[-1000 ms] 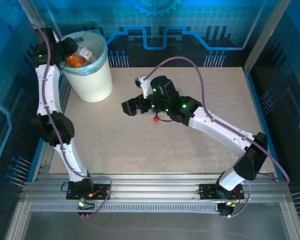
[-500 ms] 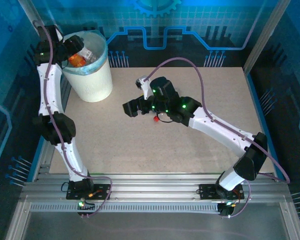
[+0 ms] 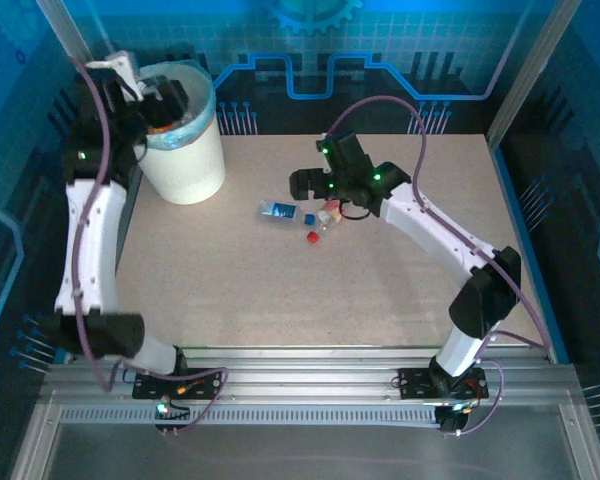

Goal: Put the plastic bottles in the bin

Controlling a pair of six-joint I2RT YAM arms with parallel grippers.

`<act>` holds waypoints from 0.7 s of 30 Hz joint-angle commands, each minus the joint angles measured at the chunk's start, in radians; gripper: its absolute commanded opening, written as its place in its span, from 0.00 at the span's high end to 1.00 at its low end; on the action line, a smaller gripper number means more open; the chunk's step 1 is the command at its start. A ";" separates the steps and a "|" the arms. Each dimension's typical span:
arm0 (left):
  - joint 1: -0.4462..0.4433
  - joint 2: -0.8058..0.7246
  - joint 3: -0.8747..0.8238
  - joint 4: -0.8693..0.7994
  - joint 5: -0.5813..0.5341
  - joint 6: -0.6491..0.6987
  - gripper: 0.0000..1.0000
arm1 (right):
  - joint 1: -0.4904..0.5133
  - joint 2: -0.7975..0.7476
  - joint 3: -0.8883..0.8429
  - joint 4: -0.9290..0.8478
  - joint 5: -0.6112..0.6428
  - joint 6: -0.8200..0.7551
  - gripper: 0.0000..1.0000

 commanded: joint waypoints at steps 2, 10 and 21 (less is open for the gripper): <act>-0.125 -0.175 -0.300 0.197 0.014 0.186 0.17 | -0.063 0.053 -0.030 -0.019 -0.060 0.094 0.00; -0.383 -0.307 -0.655 0.227 0.065 0.324 0.17 | -0.097 0.190 -0.076 0.045 0.011 0.183 0.00; -0.505 -0.324 -0.843 0.259 0.094 0.240 0.17 | -0.125 0.316 -0.103 0.118 -0.001 0.233 0.01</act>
